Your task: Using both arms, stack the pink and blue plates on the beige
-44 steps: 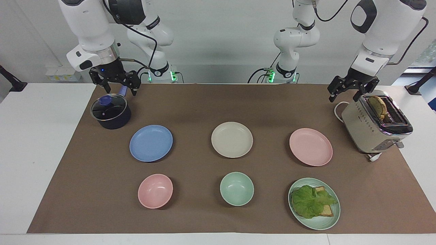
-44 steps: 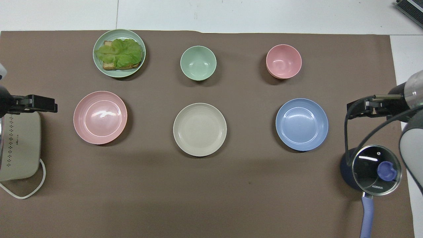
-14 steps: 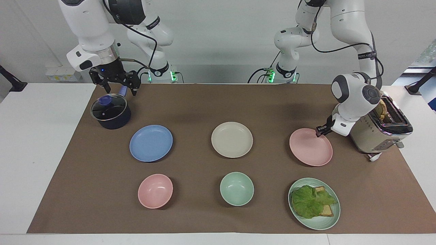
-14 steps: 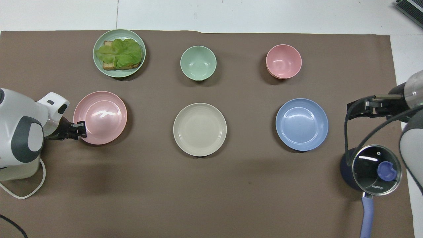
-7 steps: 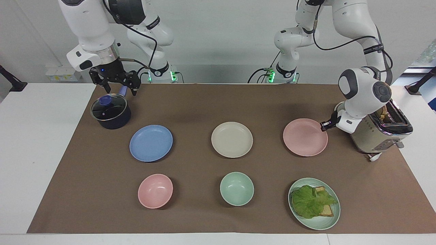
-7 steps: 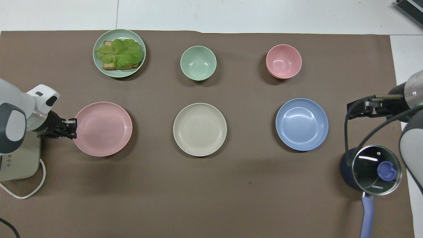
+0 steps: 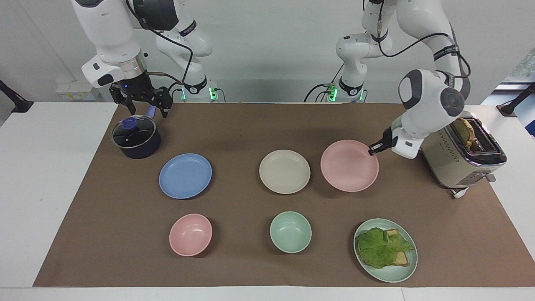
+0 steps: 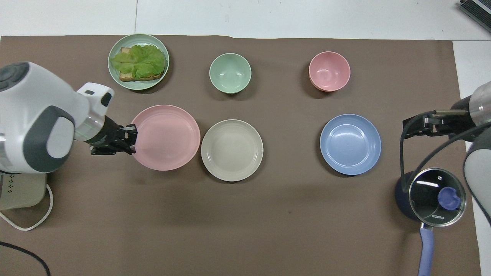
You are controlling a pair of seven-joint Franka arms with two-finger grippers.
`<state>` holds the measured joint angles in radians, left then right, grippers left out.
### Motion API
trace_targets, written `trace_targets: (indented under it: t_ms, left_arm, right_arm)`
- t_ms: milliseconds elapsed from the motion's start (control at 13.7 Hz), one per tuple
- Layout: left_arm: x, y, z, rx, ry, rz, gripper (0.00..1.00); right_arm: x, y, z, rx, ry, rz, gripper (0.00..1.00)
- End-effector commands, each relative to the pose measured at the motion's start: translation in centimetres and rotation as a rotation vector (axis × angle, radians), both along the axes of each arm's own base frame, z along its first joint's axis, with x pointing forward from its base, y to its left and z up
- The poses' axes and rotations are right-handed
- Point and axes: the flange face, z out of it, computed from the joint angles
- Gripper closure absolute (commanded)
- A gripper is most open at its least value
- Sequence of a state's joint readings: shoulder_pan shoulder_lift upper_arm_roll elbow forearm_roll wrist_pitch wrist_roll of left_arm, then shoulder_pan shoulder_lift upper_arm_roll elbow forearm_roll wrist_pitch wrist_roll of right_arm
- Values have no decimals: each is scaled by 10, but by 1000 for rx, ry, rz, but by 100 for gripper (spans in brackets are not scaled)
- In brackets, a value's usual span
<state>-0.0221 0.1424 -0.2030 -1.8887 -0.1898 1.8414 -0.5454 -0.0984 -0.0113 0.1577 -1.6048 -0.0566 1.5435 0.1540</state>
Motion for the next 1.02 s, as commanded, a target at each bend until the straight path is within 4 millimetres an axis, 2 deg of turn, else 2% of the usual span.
trace_targets:
  t_ms: [0,73,293,366,439,732,878,951]
  left_arm:
    - [-17,-71,-8,-6,-40,43,100]
    - [-25,-97,-16,-6,-58,41,100]
    - [-34,-138,-48,-28,-126,8,100]
    - [-35,-136,-51,-28,-126,3,75]
    - [-36,-136,-52,-28,-124,-4,1]
    - [-32,-121,-51,-7,-93,8,0]
    - [-15,-80,-50,29,-102,15,0]
    - [-7,-55,-40,58,-129,-37,0]
  right_arm:
    - [1,-3,1,25,9,14,0]
    - [1,-2,2,25,8,14,0]
    - [1,-3,1,25,9,14,0]
    - [1,-3,1,25,9,14,0]
    - [1,-3,1,25,9,14,0]
    - [1,-3,1,25,9,14,0]
    - [1,-3,1,25,9,14,0]
    - [1,-3,1,25,9,14,0]
